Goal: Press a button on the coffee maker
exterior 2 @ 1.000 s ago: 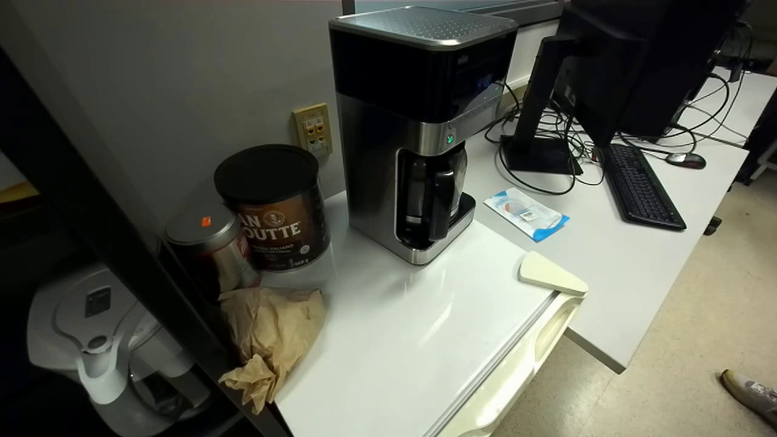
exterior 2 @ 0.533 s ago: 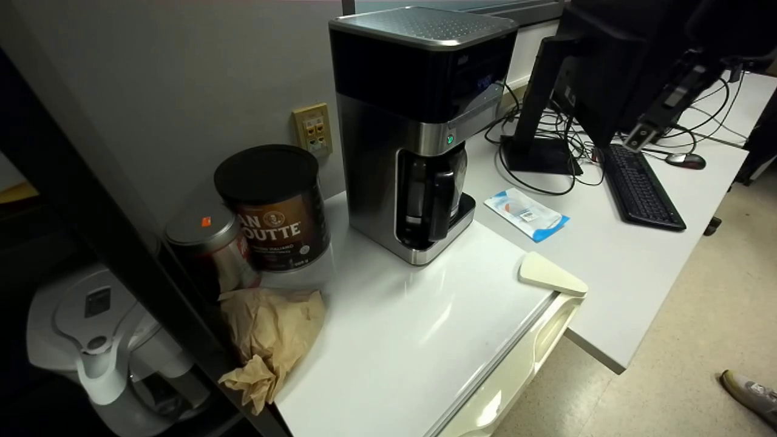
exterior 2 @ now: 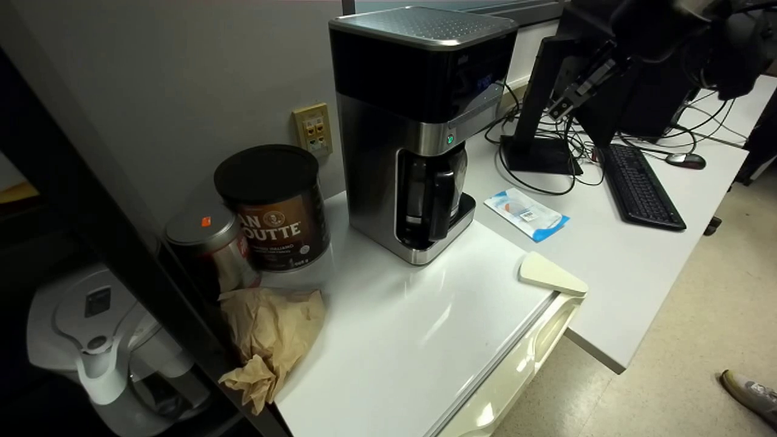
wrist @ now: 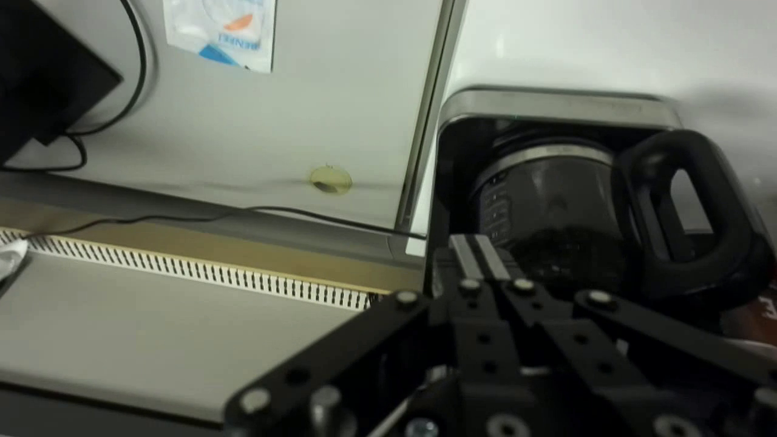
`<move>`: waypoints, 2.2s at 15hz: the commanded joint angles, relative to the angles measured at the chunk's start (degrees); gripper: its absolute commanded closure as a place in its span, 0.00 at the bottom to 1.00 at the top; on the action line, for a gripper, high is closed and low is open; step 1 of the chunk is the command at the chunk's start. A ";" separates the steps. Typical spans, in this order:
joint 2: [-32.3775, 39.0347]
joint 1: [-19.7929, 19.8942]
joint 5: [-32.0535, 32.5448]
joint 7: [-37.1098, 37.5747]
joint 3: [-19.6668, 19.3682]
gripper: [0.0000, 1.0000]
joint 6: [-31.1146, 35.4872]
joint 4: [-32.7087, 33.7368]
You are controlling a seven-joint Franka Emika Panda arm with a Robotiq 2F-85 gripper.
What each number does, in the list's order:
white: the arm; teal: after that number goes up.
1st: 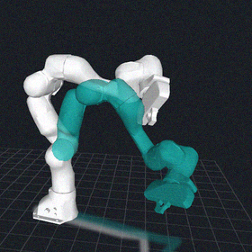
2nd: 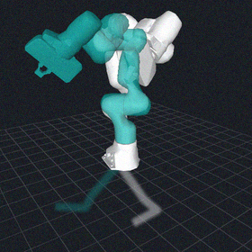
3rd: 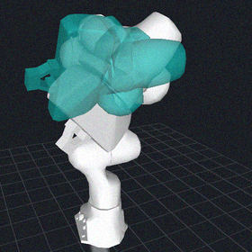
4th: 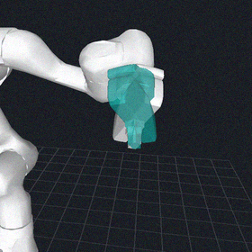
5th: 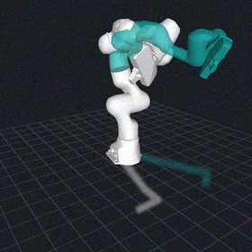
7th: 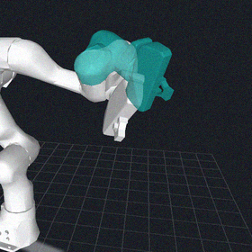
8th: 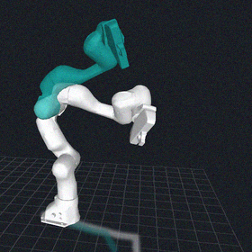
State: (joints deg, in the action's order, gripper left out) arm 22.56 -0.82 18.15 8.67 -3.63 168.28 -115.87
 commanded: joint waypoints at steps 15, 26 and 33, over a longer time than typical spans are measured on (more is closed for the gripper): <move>9.89 -0.92 -7.60 -6.34 0.65 1.00 8.20 11.01; 8.83 0.50 -9.78 -9.37 2.72 1.00 7.90 9.27; 1.68 -0.49 -8.48 -10.11 1.73 1.00 7.99 -3.63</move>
State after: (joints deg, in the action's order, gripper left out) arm 28.91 -0.59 10.13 0.13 -1.12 175.44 -112.35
